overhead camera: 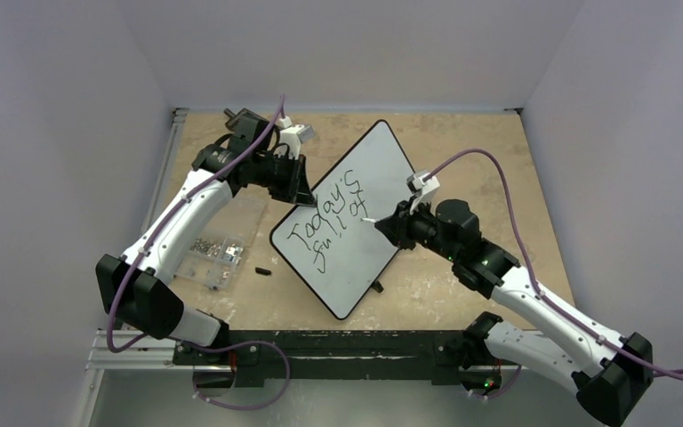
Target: Write a sentence on the whiteboard
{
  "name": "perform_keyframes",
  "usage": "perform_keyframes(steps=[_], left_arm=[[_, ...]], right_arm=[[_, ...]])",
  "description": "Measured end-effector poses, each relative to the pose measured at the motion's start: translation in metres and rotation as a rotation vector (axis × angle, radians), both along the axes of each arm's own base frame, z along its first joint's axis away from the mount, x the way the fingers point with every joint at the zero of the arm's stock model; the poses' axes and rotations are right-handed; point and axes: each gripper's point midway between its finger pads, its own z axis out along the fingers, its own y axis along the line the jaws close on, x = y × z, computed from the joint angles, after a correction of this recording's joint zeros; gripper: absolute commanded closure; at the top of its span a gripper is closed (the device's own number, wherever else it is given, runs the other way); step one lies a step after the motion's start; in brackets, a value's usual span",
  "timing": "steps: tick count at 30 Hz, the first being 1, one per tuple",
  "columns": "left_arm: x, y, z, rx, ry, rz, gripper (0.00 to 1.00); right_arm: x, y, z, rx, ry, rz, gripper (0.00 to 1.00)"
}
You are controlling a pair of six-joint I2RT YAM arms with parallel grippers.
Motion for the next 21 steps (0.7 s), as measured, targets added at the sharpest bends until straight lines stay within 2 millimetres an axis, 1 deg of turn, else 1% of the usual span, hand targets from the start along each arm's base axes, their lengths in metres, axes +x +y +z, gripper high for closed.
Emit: perform_keyframes(steps=[5,11,13,21], left_arm=[[0.0,0.002,0.001,0.008,-0.008,0.009,1.0],[0.001,0.005,0.002,0.018,-0.018,0.02,1.0],[0.001,0.005,0.002,0.022,-0.019,0.023,1.0],[0.002,0.006,0.001,0.028,-0.021,0.028,1.0]], right_arm=[[-0.01,0.006,-0.003,0.018,0.022,0.056,1.0],[-0.021,0.01,-0.02,0.025,0.075,0.103,1.0],[-0.024,0.012,-0.023,0.028,0.086,0.115,1.0],[-0.028,0.015,-0.022,0.042,0.09,0.145,1.0]])
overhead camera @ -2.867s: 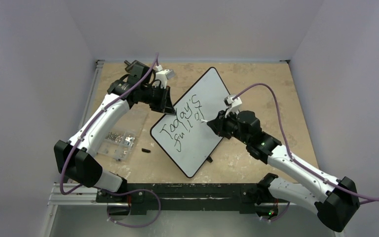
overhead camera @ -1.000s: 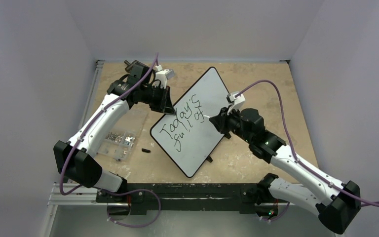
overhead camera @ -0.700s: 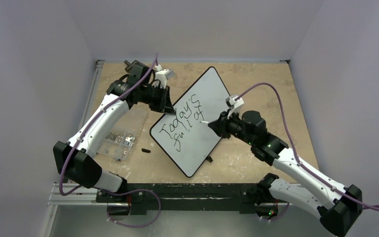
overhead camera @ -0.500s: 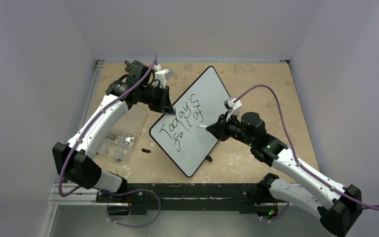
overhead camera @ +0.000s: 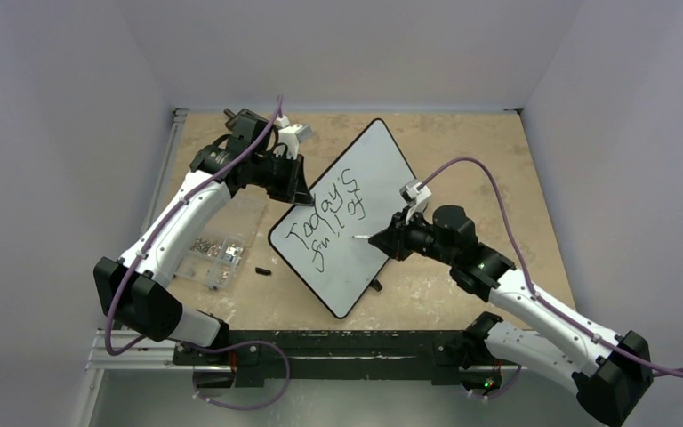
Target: Write a sentence on the whiteboard
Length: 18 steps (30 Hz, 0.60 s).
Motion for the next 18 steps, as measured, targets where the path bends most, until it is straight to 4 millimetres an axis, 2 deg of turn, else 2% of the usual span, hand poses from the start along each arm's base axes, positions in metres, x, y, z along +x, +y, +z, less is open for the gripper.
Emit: perform_keyframes(steps=[18], left_arm=[[0.0067,0.0094,-0.0002,0.003,0.001,0.036,1.0]], right_arm=[[-0.0064,0.0029,-0.0094,0.012,0.028,0.025,1.0]])
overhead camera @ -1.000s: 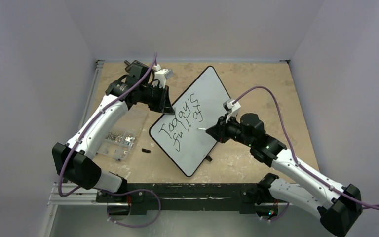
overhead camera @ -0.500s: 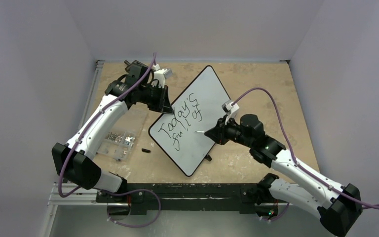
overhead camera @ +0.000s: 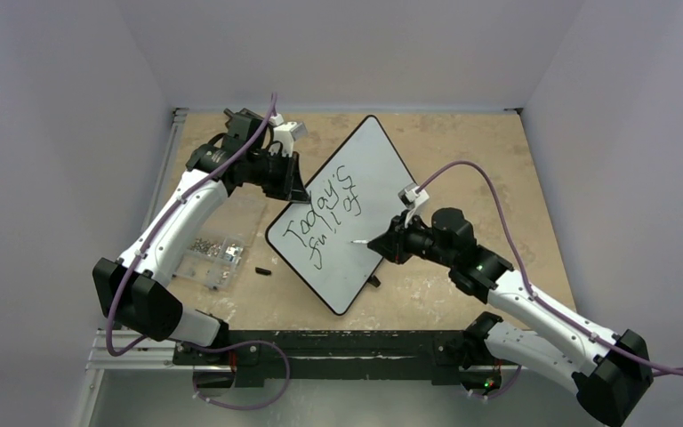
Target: Write a sentence on the whiteboard
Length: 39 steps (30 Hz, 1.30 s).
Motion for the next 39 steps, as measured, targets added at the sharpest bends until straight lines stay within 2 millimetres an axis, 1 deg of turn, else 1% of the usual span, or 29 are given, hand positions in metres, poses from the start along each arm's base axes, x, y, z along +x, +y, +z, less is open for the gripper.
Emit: perform_keyframes(steps=[8,19,25,39], left_arm=[[0.0,0.001,0.0,0.001,0.001,0.003,1.0],[0.0,0.001,0.0,0.001,0.001,0.003,1.0],[0.0,0.001,0.0,0.001,0.001,0.004,1.0],[0.0,0.001,0.0,0.001,0.001,0.004,1.0]], right_arm=[[-0.007,0.006,-0.007,-0.001,0.02,0.03,1.0],[-0.015,0.017,-0.008,0.008,0.017,0.076,1.0],[-0.019,0.02,-0.012,0.003,0.021,0.092,1.0],[-0.027,0.026,-0.012,0.008,0.015,0.124,1.0]])
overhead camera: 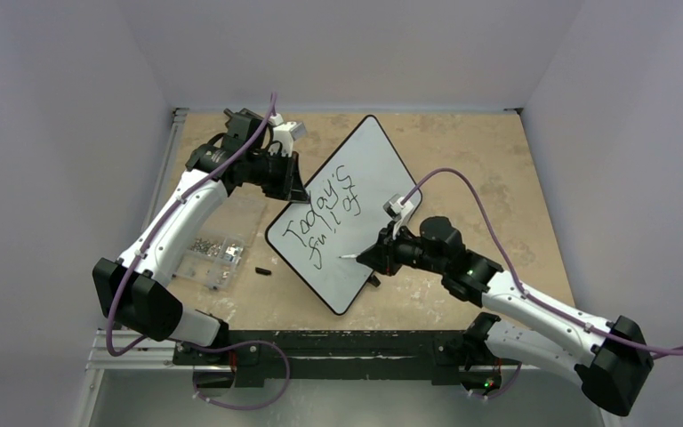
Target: Write a sentence on the whiteboard
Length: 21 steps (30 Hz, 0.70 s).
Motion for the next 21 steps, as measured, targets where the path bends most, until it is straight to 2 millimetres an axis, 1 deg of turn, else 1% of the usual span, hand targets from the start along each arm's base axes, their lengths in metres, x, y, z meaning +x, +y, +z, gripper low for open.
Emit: perform_keyframes(steps=[5,14,21], left_arm=[[0.0,0.0,0.0,0.0,0.0,0.0,1.0],[0.0,0.0,0.0,0.0,0.0,0.0,1.0],[0.0,0.0,0.0,0.0,0.0,-0.001,1.0]], right_arm=[[-0.003,0.0,-0.005,-0.006,0.002,0.008,1.0],[-0.008,0.01,-0.002,0.007,-0.019,0.043,1.0],[-0.006,0.016,-0.01,-0.008,-0.015,0.055,1.0]])
